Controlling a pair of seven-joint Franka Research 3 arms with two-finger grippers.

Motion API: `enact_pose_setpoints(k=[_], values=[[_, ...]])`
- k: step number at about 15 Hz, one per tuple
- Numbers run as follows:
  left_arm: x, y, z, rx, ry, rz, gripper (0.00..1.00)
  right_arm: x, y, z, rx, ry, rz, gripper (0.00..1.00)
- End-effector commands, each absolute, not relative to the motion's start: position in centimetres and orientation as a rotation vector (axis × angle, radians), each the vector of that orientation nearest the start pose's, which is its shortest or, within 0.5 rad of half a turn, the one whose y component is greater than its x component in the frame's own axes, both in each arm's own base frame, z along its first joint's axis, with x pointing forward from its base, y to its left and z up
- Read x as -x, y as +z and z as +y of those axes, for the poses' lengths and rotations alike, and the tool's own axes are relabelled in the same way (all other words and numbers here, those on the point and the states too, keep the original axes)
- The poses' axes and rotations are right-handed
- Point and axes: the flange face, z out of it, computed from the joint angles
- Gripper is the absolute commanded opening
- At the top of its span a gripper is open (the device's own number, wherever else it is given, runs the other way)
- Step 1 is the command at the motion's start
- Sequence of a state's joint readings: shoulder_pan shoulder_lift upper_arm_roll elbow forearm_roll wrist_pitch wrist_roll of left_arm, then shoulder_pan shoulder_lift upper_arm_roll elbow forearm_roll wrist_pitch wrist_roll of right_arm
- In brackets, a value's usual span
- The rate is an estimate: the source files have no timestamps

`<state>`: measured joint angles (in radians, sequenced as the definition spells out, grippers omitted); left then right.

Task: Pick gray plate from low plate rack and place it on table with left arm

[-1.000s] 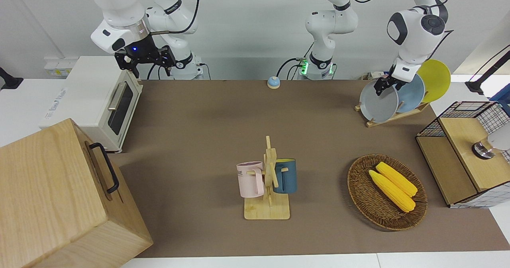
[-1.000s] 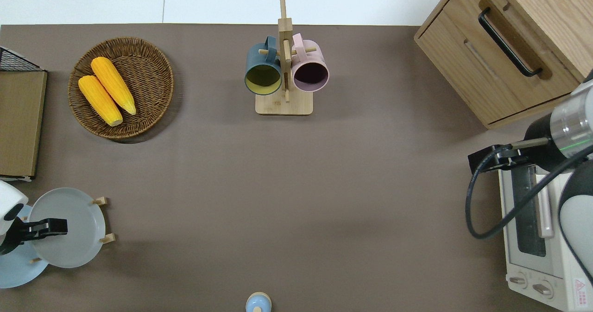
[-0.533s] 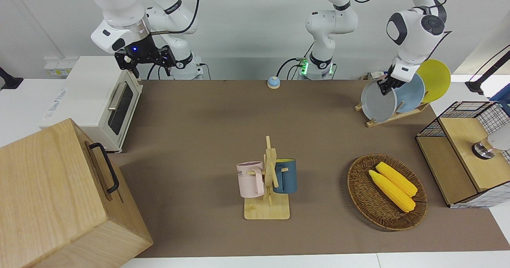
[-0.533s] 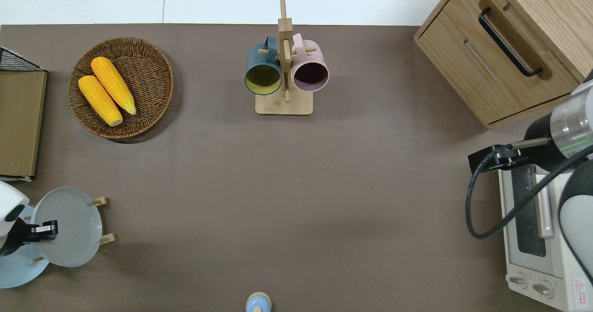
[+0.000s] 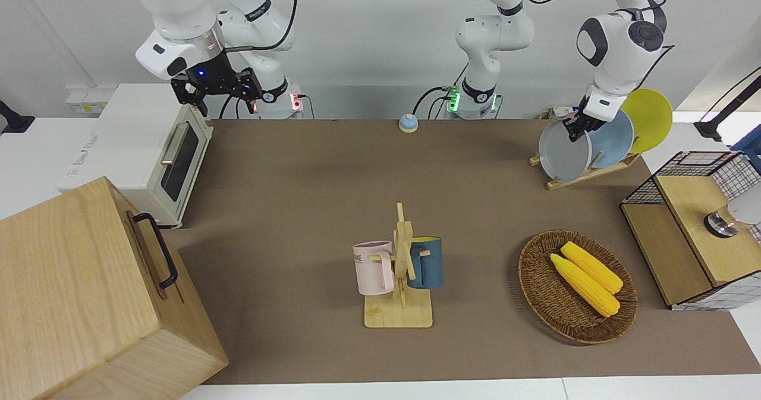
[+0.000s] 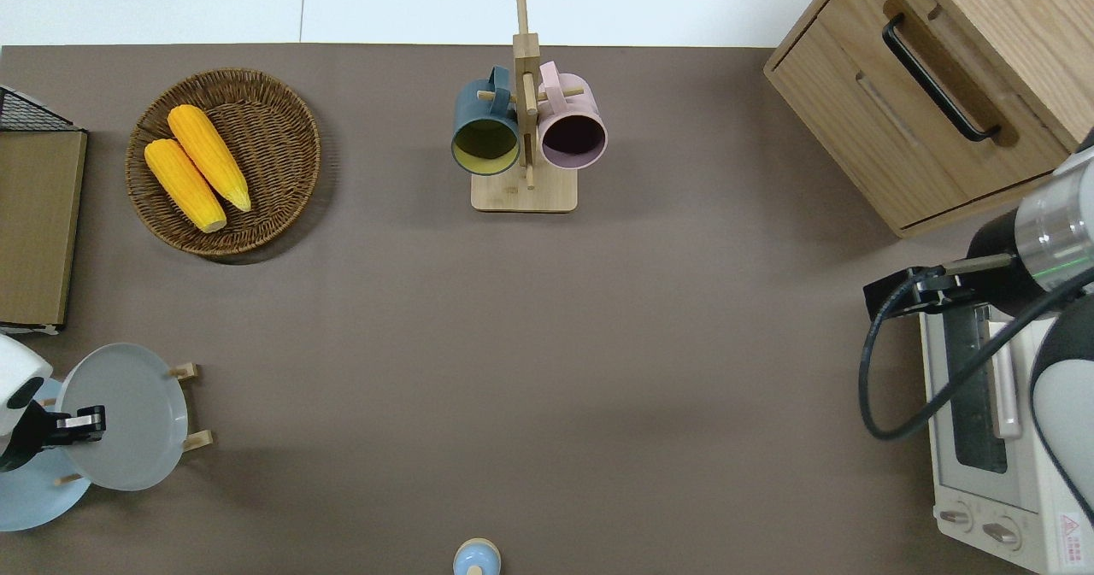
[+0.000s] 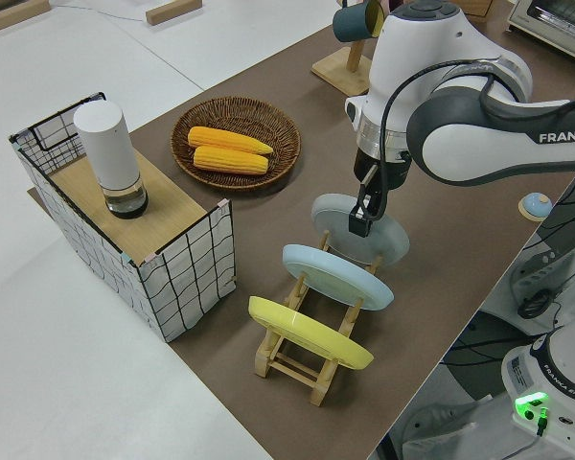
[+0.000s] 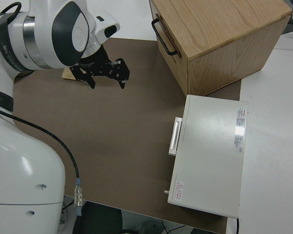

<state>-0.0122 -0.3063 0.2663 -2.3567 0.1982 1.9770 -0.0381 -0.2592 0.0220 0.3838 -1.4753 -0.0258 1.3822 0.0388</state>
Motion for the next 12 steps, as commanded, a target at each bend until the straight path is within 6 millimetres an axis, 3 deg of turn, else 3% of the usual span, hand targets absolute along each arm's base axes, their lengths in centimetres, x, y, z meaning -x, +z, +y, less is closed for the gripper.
enact_pose_setpoints(k=[1, 6, 12], values=[[-42.9, 46.7, 12.2, 3.05, 0.11, -0.268, 0.0, -53.6, 64.6, 6.0, 3.169, 0.178, -0.108, 0.983], [-43.2, 50.6, 12.7, 3.039, 0.151, -0.29, 0.0, -53.6, 64.5, 6.0, 3.167, 0.181, -0.108, 0.983], [-43.0, 57.6, 12.3, 3.027, 0.19, -0.303, 0.0, -53.6, 64.6, 6.0, 3.167, 0.181, -0.108, 0.983]])
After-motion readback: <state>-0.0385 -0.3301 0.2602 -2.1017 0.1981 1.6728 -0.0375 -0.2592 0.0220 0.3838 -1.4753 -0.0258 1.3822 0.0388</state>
